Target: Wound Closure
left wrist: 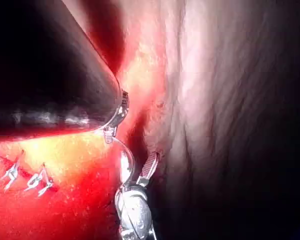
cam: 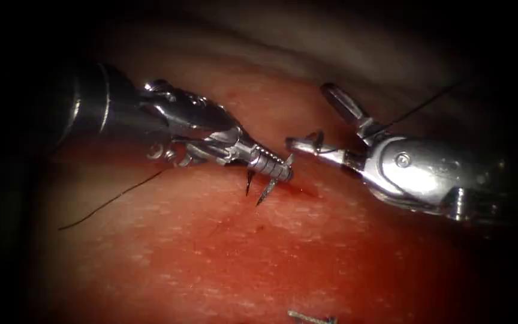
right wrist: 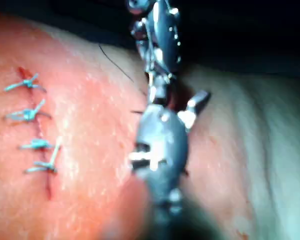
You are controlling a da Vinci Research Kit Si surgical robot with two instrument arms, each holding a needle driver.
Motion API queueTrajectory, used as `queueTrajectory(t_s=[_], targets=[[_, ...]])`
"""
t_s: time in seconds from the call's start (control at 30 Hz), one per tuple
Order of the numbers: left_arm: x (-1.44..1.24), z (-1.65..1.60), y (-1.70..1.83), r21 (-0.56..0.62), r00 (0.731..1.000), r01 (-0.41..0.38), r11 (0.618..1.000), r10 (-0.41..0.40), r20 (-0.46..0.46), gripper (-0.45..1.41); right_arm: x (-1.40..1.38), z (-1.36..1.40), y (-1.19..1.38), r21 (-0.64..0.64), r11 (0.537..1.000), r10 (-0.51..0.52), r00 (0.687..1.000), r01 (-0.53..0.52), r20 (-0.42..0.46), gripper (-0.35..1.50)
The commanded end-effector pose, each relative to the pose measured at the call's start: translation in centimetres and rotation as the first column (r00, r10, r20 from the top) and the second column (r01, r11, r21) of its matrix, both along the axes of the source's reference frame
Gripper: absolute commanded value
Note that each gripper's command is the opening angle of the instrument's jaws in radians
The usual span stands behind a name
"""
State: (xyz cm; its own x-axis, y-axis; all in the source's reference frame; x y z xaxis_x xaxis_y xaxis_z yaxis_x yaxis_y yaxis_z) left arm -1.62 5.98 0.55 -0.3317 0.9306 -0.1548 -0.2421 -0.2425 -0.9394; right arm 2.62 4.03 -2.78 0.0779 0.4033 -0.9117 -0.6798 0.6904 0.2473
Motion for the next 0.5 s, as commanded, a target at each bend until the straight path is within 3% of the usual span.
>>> queueTrajectory(t_s=[0.03, 0.07, 0.37, 0.43, 0.47, 0.5], targets=[[-0.04, 0.05, -0.04, 0.001, 1.0, 0.0, 1.0, 0.0, 0.0, -0.35, 0.08, 0.04, -0.03, 0.009, 1.0, -0.018, 1.0, 0.018, 0.002, -0.09], [-0.04, 0.05, -0.04, 0.002, 1.0, 0.0, 1.0, 0.0, 0.0, -0.35, 0.07, 0.04, -0.07, 0.028, 0.998, -0.063, 0.998, 0.062, 0.003, -0.35], [-0.09, -0.01, -0.08, -0.023, 1.0, -0.006, 1.0, 0.006, 0.006, -0.35, 0.06, 0.01, -0.11, -0.008, 0.994, -0.112, 0.993, 0.113, 0.038, -0.35], [-0.13, -0.01, -0.05, -0.114, 0.999, -0.013, 0.993, 0.018, 0.046, 0.27, 0.05, 0.02, -0.1, -0.031, 0.991, -0.128, 0.991, 0.13, 0.05, -0.35], [-0.17, -0.01, -0.01, -0.166, 0.997, -0.007, 0.986, 0.02, 0.077, 0.7, 0.05, 0.03, -0.1, -0.052, 0.988, -0.141, 0.988, 0.145, 0.064, -0.35], [-0.19, -0.01, 0.02, -0.181, 0.996, -0.005, 0.983, 0.021, 0.085, 0.78, 0.04, 0.04, -0.09, -0.062, 0.986, -0.151, 0.986, 0.155, 0.066, -0.35]])
